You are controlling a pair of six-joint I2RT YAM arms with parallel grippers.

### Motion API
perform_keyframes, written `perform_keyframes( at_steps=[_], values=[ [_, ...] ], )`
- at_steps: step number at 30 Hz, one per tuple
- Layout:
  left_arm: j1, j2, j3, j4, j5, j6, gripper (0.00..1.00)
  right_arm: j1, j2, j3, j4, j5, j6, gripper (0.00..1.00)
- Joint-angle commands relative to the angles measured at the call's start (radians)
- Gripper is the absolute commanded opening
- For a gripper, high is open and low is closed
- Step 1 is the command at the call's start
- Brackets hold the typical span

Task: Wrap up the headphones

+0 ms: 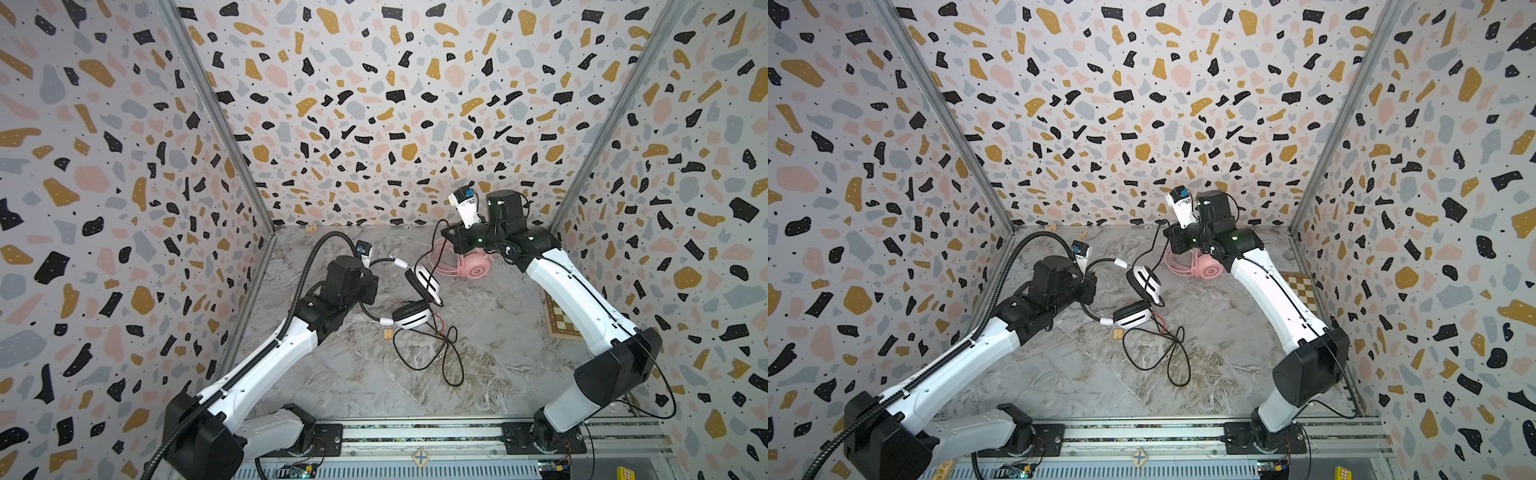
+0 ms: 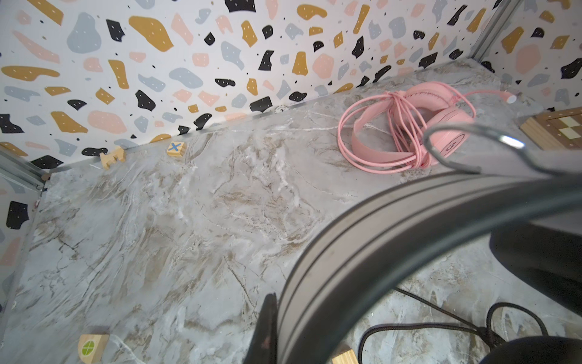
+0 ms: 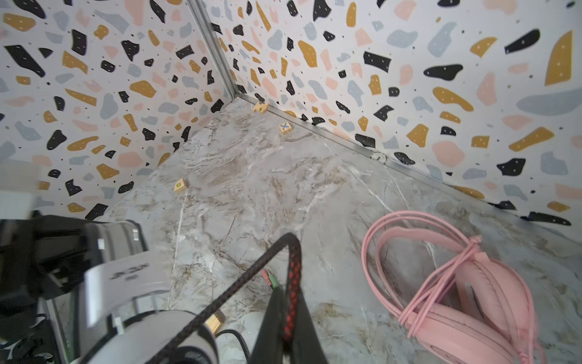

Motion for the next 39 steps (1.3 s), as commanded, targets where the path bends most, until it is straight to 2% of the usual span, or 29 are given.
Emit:
perform_keyframes(
  at_steps=[1, 5, 16, 21, 26, 31, 35, 39],
  values=[
    [-0.002, -0.06, 0.006, 0.143, 0.036, -0.011, 0.0, -0.011, 0.02, -0.041, 0.034, -0.014, 0.015, 0.07],
    [0.0, -0.081, 0.013, 0.149, 0.041, -0.021, 0.0, -0.034, 0.034, -0.123, 0.087, -0.036, 0.031, 0.07],
    [0.001, -0.112, 0.045, 0.195, 0.139, -0.098, 0.0, -0.054, 0.056, -0.299, 0.217, -0.118, 0.067, 0.08],
    [0.004, -0.105, 0.062, 0.205, 0.18, -0.132, 0.0, -0.054, 0.051, -0.343, 0.268, -0.141, 0.087, 0.09],
    [0.007, -0.129, 0.074, 0.24, 0.225, -0.186, 0.0, -0.058, 0.092, -0.37, 0.292, -0.097, 0.088, 0.1],
    [0.008, -0.147, 0.088, 0.227, 0.212, -0.192, 0.0, -0.076, 0.133, -0.405, 0.347, -0.141, 0.117, 0.12],
    [0.01, -0.132, 0.103, 0.167, 0.145, -0.154, 0.0, -0.079, 0.11, -0.417, 0.366, -0.183, 0.131, 0.24],
    [0.017, -0.103, 0.099, 0.12, 0.073, -0.136, 0.0, -0.08, 0.029, -0.422, 0.354, -0.201, 0.134, 0.47]
  ],
)
